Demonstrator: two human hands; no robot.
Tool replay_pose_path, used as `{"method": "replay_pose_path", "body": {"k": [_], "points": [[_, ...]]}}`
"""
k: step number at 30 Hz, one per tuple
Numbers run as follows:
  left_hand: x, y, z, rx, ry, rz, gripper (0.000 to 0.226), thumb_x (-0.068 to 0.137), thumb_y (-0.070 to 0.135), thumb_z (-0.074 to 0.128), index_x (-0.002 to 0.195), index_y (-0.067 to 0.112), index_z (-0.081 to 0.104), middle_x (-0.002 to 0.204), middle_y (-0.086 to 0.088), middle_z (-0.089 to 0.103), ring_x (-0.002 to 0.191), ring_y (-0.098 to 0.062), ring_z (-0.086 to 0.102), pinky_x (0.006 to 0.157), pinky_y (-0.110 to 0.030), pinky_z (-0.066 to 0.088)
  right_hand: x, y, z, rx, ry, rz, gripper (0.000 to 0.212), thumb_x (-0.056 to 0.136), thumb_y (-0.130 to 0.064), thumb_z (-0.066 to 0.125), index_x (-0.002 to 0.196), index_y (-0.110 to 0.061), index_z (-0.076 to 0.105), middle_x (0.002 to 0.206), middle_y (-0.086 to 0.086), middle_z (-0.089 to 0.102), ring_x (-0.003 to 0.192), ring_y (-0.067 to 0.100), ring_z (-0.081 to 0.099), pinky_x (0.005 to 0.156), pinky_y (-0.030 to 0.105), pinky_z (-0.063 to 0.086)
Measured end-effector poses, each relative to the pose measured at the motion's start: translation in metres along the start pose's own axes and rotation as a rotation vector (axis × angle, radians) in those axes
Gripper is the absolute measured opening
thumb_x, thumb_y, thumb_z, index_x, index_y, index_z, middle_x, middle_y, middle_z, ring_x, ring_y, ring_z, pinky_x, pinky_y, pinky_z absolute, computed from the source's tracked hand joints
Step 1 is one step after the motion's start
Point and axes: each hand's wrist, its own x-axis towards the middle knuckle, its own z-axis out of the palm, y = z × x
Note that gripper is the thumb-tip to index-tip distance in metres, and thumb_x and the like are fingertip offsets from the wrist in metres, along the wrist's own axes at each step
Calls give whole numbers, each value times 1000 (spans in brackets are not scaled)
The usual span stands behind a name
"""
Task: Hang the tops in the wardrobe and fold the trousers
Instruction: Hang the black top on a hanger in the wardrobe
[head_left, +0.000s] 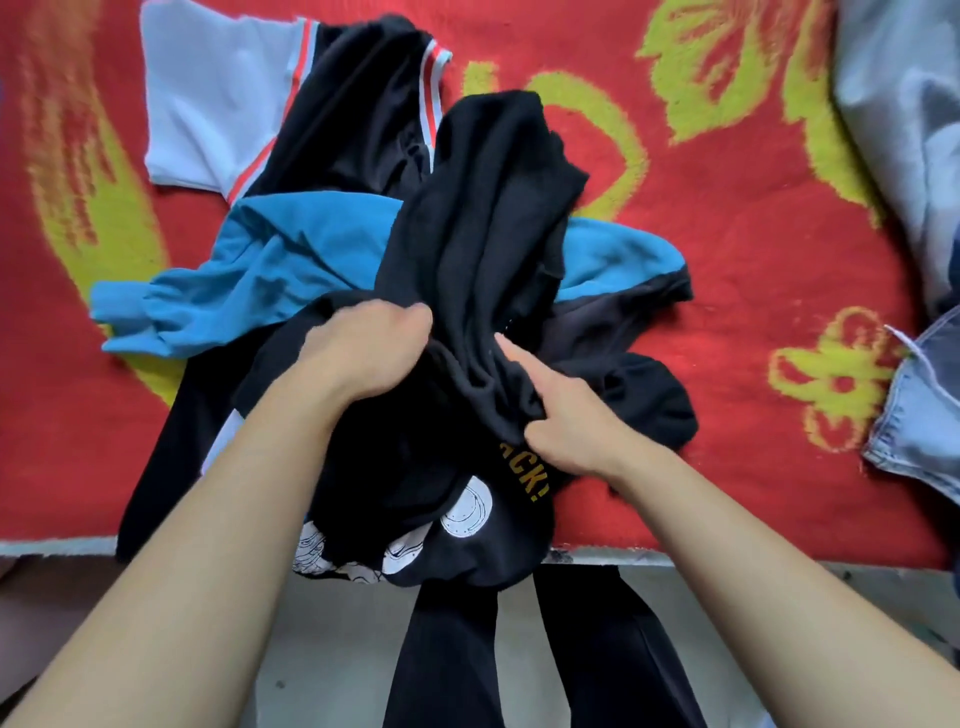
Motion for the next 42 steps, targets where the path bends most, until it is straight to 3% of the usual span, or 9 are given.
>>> {"method": "replay_pose_path", "body": {"k": [5,12,17,22,27,30,35,38,42], "points": [[29,96,-22,-439,720,268,32,88,34,46,111,17,59,111,0,54,104,-24,54,86,-36,44,-6,11,-1,-121,13,-63,91,70,-23,52,146,-59,18,76,-5,63,75,20,59,72,34,51],[78,127,12,124,353,173,38,89,32,61,124,21,59,124,-10,63,116,-34,57,88,-39,46,-33,39,-10,-190,74,11,58,74,-91,35,94,-40,56,74,-9,63,80,20,62,74,37,49],[42,88,65,-468,228,124,30,91,15,49,114,19,67,119,-4,68,112,-24,59,90,-26,42,-54,64,-5,-365,46,141,75,90,-82,14,60,-24,52,69,-4,60,85,28,62,74,39,44],[-4,36,113,-991,208,-206,40,86,4,42,118,15,65,114,-10,69,109,-30,63,101,-42,50,-63,76,4,-290,141,163,53,89,-75,40,76,-27,58,88,-4,68,88,24,64,75,36,46],[-66,46,89,-1588,168,-271,53,71,-19,28,82,14,68,82,-12,68,85,-31,64,84,-47,58,-88,69,-4,-240,44,247,38,90,-55,57,114,-27,61,114,1,68,109,26,62,92,38,49],[-129,55,48,-1625,156,-156,53,67,-17,28,87,9,70,78,-12,64,77,-26,61,74,-36,58,-112,32,-16,-109,124,158,45,97,-46,51,136,-22,51,123,4,64,120,26,58,100,36,44],[-248,64,2,-1607,257,-91,56,74,-16,29,113,-1,68,105,-23,70,92,-30,66,80,-38,56,-156,-64,-30,468,164,23,82,69,-87,42,129,-32,56,129,-5,62,121,18,58,111,43,41],[-311,61,-7,-1653,320,-70,51,77,-15,31,110,-2,68,100,-22,72,90,-28,67,77,-37,57,-182,-103,-26,375,-1,-85,106,56,-85,61,143,-25,48,120,-10,63,109,9,62,108,39,46],[-383,51,-22,-1779,421,18,48,76,-16,28,100,-5,68,82,-21,68,74,-26,66,65,-33,57,-216,-140,-10,-3,-73,-196,86,75,-61,74,146,-23,44,121,-2,65,112,15,64,101,31,48]]}}
